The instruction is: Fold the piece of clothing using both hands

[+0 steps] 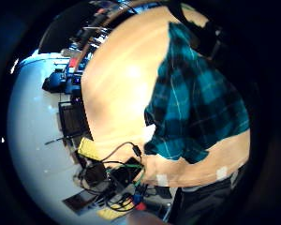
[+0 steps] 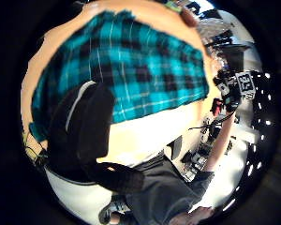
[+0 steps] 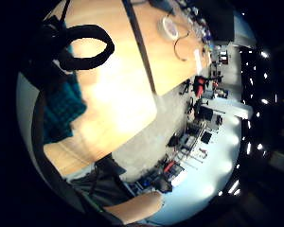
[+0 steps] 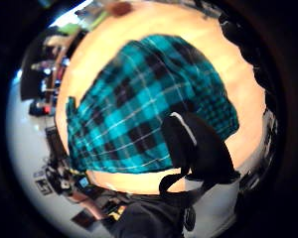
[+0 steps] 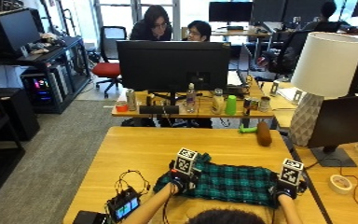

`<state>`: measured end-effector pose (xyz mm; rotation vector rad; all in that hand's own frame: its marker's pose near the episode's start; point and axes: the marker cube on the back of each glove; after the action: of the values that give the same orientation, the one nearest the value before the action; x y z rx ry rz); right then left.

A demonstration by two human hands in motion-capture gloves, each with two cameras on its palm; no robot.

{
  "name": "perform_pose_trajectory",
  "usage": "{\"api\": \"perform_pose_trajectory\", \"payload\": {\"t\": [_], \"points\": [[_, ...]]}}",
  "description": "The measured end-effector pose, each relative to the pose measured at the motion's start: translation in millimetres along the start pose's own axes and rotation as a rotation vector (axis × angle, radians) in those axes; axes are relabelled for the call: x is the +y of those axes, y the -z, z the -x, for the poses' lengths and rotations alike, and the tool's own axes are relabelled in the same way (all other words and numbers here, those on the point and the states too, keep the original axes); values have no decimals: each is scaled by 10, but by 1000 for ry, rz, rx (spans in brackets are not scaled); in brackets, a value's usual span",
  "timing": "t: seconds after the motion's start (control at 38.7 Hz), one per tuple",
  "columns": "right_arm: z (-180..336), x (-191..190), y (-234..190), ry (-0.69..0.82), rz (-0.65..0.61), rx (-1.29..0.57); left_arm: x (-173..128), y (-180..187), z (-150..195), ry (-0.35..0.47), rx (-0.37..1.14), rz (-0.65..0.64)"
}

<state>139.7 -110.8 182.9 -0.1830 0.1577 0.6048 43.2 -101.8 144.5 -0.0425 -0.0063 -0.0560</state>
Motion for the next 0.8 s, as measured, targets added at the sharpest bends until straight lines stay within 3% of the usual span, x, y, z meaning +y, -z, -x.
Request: {"api": "perform_pose_trajectory", "payload": {"t": [0.13,0.31,0.44,0.65,0.8], "points": [[-77,-34,-446,-54,101,-77,390,-236,-114,36,-61,125],[-37,-31,-698,-29,102,-111,555,-594,-124,82,-22,305],[42,-69,-698,11,67,-142,501,-700,-121,51,70,297],[151,-67,-614,47,20,-147,526,-676,-109,74,45,359],[264,4,-557,81,-89,-131,481,-682,-126,41,65,305]]}}
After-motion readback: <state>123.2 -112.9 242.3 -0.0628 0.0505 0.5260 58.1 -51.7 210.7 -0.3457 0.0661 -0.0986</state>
